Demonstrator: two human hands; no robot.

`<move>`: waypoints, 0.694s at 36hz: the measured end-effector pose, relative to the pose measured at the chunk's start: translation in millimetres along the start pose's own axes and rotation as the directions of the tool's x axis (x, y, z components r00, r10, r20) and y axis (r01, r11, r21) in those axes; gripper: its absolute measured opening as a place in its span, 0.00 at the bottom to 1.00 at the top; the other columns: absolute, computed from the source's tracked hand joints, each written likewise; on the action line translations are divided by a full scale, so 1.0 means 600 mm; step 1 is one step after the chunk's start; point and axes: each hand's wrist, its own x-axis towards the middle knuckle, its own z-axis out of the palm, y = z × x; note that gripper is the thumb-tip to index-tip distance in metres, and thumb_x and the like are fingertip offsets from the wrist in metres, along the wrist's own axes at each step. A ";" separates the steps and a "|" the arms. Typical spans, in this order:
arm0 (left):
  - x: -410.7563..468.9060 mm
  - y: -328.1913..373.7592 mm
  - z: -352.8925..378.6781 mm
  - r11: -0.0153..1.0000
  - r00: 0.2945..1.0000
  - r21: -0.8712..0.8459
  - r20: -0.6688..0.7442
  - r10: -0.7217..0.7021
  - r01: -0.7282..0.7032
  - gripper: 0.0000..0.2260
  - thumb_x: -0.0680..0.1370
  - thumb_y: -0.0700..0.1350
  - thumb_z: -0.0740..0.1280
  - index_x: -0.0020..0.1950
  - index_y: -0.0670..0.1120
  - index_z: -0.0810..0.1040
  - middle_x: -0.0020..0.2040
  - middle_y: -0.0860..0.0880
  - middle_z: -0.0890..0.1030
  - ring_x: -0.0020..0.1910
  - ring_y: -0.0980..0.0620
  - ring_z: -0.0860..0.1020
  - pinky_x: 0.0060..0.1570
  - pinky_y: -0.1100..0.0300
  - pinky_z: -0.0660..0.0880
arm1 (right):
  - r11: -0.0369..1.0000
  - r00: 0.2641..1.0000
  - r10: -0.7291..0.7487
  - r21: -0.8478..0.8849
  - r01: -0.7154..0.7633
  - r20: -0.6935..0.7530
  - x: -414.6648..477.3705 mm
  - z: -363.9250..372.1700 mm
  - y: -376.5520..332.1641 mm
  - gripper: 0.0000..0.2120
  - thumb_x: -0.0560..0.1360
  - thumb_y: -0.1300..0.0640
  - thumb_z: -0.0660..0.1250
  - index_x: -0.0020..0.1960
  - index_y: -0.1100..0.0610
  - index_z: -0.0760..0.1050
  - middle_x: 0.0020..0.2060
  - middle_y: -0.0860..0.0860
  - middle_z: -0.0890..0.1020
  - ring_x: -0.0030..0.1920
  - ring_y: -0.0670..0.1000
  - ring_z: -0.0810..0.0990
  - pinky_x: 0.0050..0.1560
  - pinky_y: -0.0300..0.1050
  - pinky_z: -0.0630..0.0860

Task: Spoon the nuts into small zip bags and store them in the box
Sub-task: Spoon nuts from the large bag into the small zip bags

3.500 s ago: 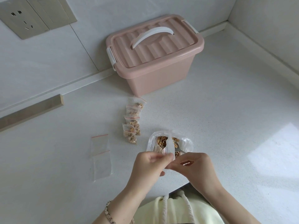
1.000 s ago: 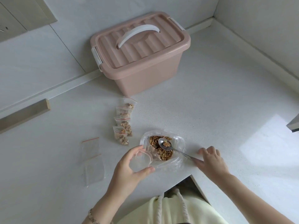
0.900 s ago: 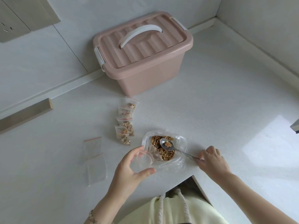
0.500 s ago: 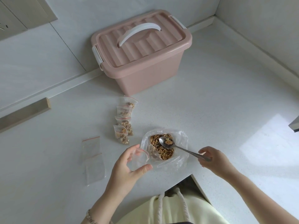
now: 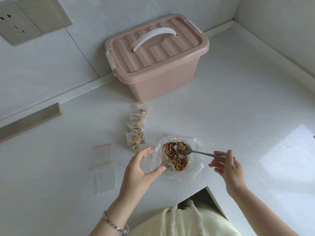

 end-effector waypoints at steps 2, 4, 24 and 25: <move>0.002 0.001 0.004 1.000 1.000 0.013 0.015 -0.005 0.004 0.24 0.65 0.49 0.76 0.55 0.64 0.69 0.56 0.61 0.76 0.58 0.67 0.70 0.50 0.84 0.59 | 1.000 1.000 -0.022 -0.006 0.022 0.009 -0.004 -0.008 -0.006 0.22 0.81 0.49 0.49 0.49 0.62 0.77 0.33 0.58 0.79 0.33 0.53 0.80 0.38 0.45 0.73; 0.005 0.002 0.010 1.000 1.000 0.024 0.027 0.003 -0.003 0.25 0.66 0.49 0.76 0.58 0.60 0.70 0.55 0.63 0.75 0.56 0.72 0.69 0.48 0.85 0.58 | 0.997 0.997 -0.076 -0.027 0.076 0.034 -0.012 -0.012 -0.018 0.22 0.81 0.49 0.49 0.47 0.62 0.77 0.31 0.57 0.79 0.32 0.51 0.80 0.38 0.46 0.72; 0.011 0.008 0.028 0.994 0.991 0.041 0.090 0.097 -0.101 0.25 0.67 0.47 0.76 0.61 0.52 0.72 0.54 0.65 0.73 0.54 0.78 0.66 0.51 0.83 0.59 | 0.407 0.561 -0.652 -0.390 0.826 0.510 -0.114 0.036 -0.128 0.22 0.78 0.39 0.51 0.44 0.51 0.78 0.36 0.35 0.77 0.33 0.32 0.74 0.35 0.21 0.65; 0.011 0.006 0.027 0.996 0.993 0.027 0.082 0.086 -0.089 0.24 0.67 0.46 0.76 0.60 0.53 0.73 0.54 0.65 0.73 0.55 0.78 0.67 0.51 0.82 0.60 | 0.396 0.552 -0.675 -0.391 0.831 0.490 -0.113 0.033 -0.128 0.21 0.78 0.40 0.51 0.44 0.51 0.78 0.36 0.37 0.78 0.33 0.32 0.74 0.35 0.21 0.65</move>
